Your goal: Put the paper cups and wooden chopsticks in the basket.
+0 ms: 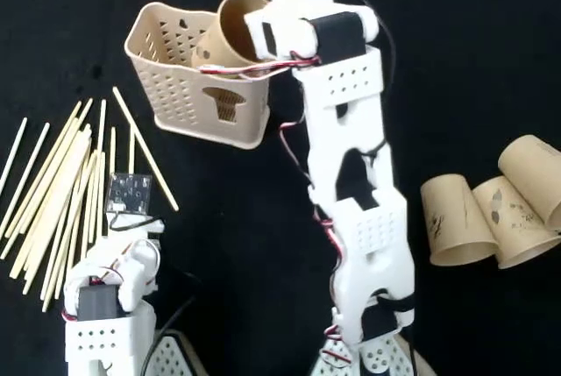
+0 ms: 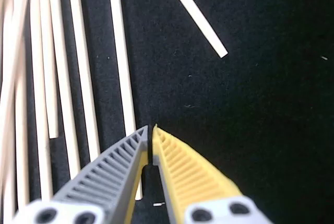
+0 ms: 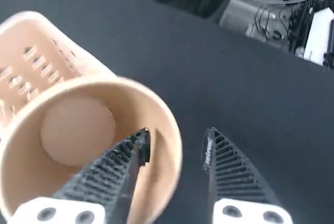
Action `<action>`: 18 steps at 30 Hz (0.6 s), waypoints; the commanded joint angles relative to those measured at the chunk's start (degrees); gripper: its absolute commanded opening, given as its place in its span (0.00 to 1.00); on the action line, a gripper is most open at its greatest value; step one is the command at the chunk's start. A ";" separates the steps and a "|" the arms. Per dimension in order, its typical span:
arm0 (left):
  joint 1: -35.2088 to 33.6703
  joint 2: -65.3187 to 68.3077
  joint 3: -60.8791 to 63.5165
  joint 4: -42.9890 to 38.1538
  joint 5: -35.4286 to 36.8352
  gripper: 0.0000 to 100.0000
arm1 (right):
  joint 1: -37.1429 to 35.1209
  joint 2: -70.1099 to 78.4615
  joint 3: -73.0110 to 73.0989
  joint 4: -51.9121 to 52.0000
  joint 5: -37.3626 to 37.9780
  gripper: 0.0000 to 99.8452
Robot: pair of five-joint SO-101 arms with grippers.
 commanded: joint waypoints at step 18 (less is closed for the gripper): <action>0.40 -0.53 0.75 0.35 0.44 0.03 | 3.87 -1.80 -0.66 1.93 -4.04 0.03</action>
